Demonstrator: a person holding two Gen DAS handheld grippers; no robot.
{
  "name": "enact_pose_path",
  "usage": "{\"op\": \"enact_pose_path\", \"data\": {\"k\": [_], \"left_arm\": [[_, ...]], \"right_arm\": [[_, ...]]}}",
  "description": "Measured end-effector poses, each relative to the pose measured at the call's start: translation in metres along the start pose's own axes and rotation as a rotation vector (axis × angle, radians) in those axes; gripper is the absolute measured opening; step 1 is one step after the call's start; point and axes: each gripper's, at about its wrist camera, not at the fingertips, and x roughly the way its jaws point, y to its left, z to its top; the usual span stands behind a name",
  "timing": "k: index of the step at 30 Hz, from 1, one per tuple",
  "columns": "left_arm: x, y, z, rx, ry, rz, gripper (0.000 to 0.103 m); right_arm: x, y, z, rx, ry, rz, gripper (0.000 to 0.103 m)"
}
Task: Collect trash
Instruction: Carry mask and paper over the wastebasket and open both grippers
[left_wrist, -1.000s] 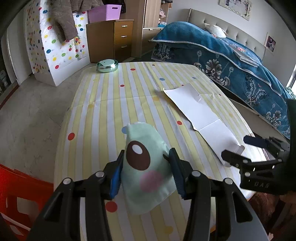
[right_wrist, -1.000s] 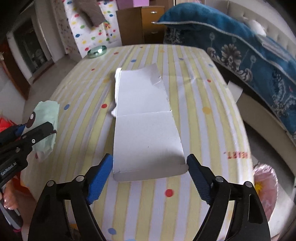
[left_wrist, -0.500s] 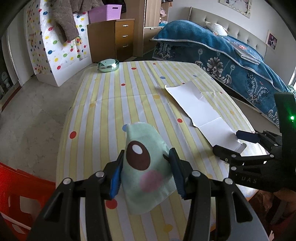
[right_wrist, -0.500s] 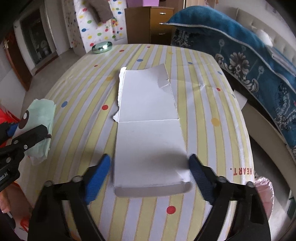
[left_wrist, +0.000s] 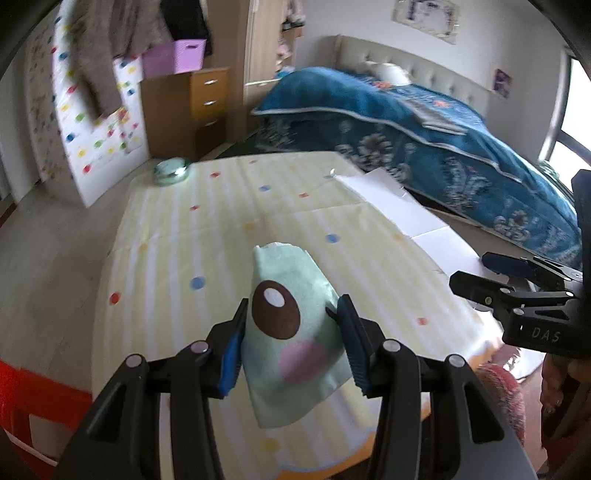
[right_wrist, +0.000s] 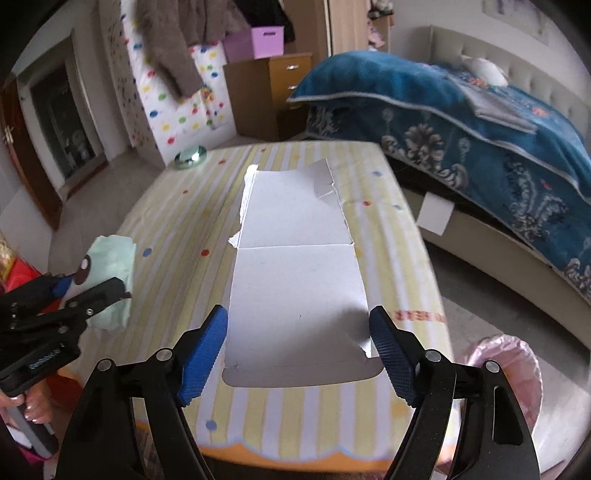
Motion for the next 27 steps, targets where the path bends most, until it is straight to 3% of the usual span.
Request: {"op": "enact_pose_path", "data": {"k": [12, 27], "left_arm": [[0.006, -0.097, 0.003, 0.162, -0.005, -0.116, 0.046], [0.041, -0.262, 0.005, 0.429, 0.008, -0.326, 0.046]], "right_arm": [[-0.067, -0.046, -0.035, 0.13, -0.055, -0.059, 0.078], [-0.13, -0.151, -0.11, 0.393, -0.068, -0.272, 0.078]]}}
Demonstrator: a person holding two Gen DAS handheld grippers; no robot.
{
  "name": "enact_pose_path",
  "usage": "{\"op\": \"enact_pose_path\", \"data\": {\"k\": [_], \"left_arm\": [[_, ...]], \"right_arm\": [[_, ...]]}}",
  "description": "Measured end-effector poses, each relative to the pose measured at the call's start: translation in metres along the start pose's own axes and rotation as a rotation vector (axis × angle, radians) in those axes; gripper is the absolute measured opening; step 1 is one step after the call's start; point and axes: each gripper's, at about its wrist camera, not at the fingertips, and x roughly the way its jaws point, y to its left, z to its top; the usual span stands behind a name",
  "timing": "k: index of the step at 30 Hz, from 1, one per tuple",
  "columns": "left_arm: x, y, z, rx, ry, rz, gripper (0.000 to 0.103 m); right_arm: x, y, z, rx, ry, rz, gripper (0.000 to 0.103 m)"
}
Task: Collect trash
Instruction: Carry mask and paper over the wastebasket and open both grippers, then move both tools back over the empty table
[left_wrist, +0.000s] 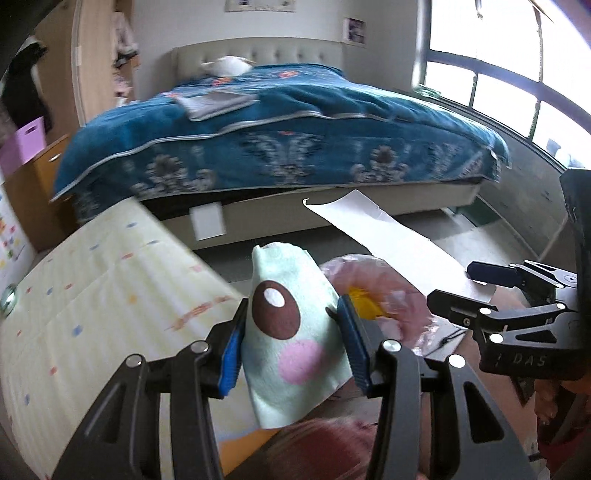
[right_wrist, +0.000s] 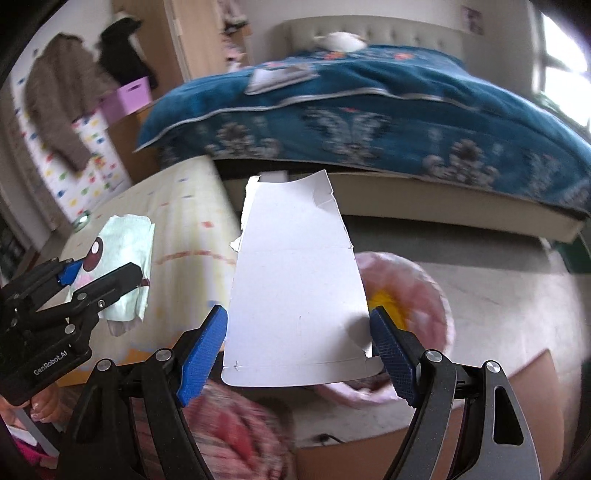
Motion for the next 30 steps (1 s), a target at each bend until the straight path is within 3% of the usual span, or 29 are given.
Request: {"op": "enact_pose_path", "data": {"k": [8, 14, 15, 16, 18, 25, 30], "left_arm": [[0.05, -0.042, 0.026, 0.036, 0.047, -0.088, 0.047], [0.082, -0.054, 0.037, 0.036, 0.092, -0.128, 0.049], [0.088, -0.055, 0.039, 0.037, 0.096, -0.135, 0.054], [0.092, -0.057, 0.041, 0.038, 0.102, -0.136, 0.067], [0.097, -0.055, 0.043, 0.031, 0.1, -0.124, 0.077], [0.092, -0.028, 0.035, -0.028, 0.111, -0.076, 0.081], [0.064, -0.01, 0.025, -0.06, 0.085, -0.02, 0.086]], "right_arm": [[0.006, -0.065, -0.012, 0.05, 0.02, -0.089, 0.079], [0.026, -0.098, -0.013, 0.061, 0.072, -0.1, 0.079], [0.032, -0.103, -0.013, 0.059, 0.089, -0.095, 0.079], [0.035, -0.101, -0.014, 0.058, 0.095, -0.092, 0.08], [0.05, -0.113, -0.014, 0.071, 0.141, -0.101, 0.084], [0.046, -0.138, -0.019, 0.156, 0.157, -0.148, 0.086], [0.023, -0.139, -0.016, 0.188, 0.133, -0.146, 0.086]]}}
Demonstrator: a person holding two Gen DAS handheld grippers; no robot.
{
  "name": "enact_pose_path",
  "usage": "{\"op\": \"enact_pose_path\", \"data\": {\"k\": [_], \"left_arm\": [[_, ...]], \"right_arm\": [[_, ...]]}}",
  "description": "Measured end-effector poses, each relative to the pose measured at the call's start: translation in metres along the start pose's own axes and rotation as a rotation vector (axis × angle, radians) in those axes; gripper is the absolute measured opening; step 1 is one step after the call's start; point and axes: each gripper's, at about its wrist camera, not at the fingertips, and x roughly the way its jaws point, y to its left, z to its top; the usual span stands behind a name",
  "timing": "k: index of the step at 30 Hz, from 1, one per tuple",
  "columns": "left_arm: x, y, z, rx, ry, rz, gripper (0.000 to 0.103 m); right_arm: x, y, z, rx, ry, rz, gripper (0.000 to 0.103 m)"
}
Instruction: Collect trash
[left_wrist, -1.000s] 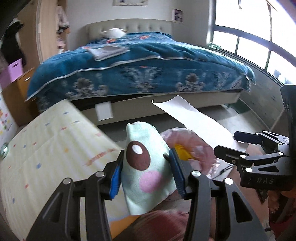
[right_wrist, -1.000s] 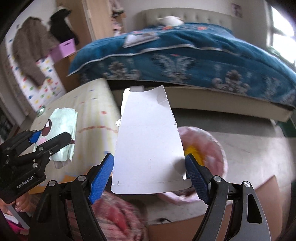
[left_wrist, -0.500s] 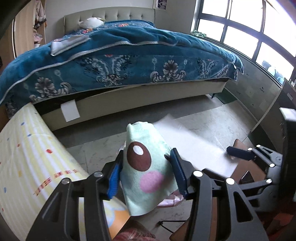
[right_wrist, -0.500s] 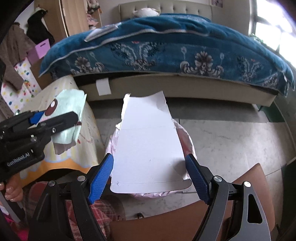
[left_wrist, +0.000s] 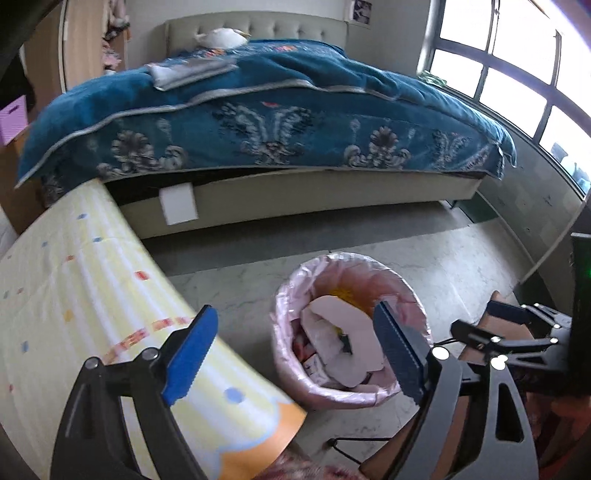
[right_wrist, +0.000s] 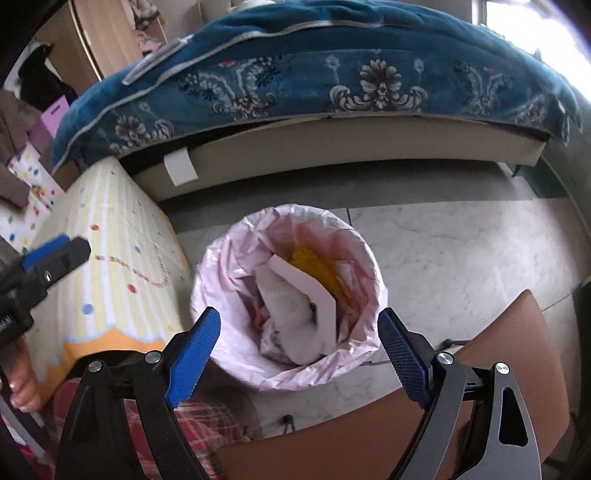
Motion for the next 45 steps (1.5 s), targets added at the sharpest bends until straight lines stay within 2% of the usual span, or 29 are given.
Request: {"op": "enact_pose_path", "data": {"k": [7, 14, 20, 23, 30, 35, 45], "left_arm": [[-0.06, 0.026, -0.02, -0.033, -0.061, 0.096, 0.096], [-0.119, 0.061, -0.048, -0.088, -0.103, 0.2, 0.096], [-0.169, 0.107, -0.083, -0.196, -0.137, 0.296, 0.096], [-0.189, 0.129, -0.1, -0.248, -0.135, 0.352, 0.096], [-0.23, 0.173, -0.135, -0.34, -0.093, 0.476, 0.096], [-0.26, 0.195, -0.153, -0.422, -0.086, 0.56, 0.096], [-0.311, 0.212, -0.176, -0.494, -0.12, 0.642, 0.096]], "right_arm": [[-0.032, 0.041, -0.005, -0.08, -0.039, 0.043, 0.088], [-0.059, 0.099, -0.006, -0.19, -0.059, 0.107, 0.09], [-0.081, 0.157, -0.018, -0.287, -0.07, 0.181, 0.09], [-0.087, 0.189, -0.024, -0.345, -0.082, 0.201, 0.094], [-0.105, 0.268, -0.037, -0.467, -0.089, 0.242, 0.097], [-0.115, 0.298, -0.046, -0.521, -0.11, 0.263, 0.097], [-0.143, 0.342, -0.049, -0.578, -0.2, 0.299, 0.097]]}}
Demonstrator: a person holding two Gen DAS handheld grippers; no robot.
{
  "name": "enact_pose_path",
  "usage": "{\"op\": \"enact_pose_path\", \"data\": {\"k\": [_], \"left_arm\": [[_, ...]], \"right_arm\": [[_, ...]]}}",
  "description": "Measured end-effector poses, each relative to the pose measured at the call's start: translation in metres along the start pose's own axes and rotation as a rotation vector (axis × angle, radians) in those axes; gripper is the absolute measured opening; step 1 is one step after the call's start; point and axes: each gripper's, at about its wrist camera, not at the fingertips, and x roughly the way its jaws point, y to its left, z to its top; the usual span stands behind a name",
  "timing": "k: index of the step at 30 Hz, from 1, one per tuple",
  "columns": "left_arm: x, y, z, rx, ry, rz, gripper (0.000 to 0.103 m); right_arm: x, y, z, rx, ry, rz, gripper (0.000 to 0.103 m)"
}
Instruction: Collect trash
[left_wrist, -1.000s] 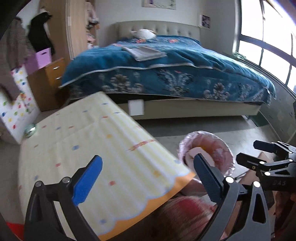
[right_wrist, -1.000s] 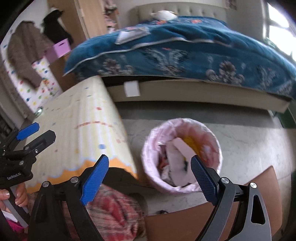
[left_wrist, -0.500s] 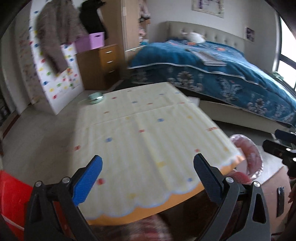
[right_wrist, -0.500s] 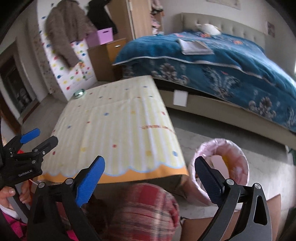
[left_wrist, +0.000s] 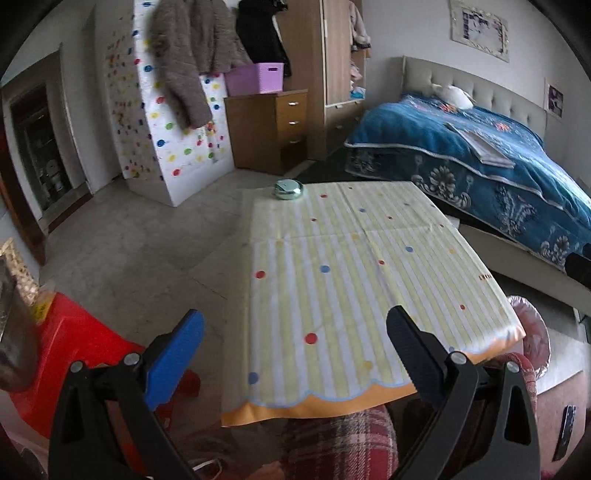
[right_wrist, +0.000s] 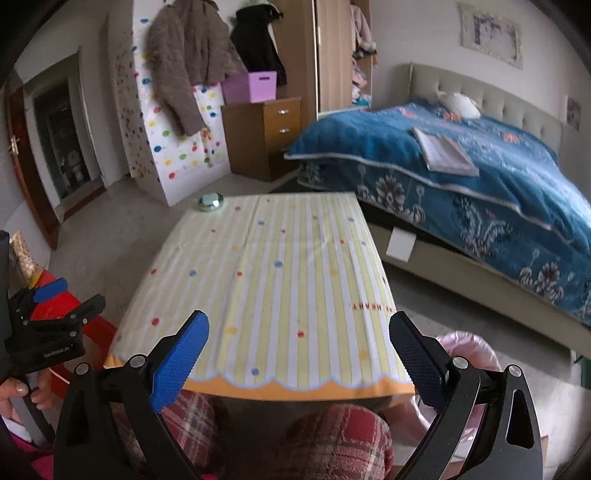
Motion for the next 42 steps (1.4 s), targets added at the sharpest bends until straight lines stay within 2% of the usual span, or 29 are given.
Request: {"op": "enact_pose_path", "data": {"k": [12, 22, 42], "left_arm": [[-0.004, 0.0, 0.007, -0.003, -0.017, -0.014, 0.096], [-0.002, -0.004, 0.006, 0.007, -0.009, -0.021, 0.096], [-0.001, -0.006, 0.005, 0.01, 0.0, -0.022, 0.096]], "right_arm": [[-0.001, 0.01, 0.02, -0.007, 0.004, 0.003, 0.097], [-0.003, -0.006, 0.014, 0.0, 0.015, 0.007, 0.097], [-0.002, -0.008, 0.011, 0.003, 0.017, 0.009, 0.097]]}}
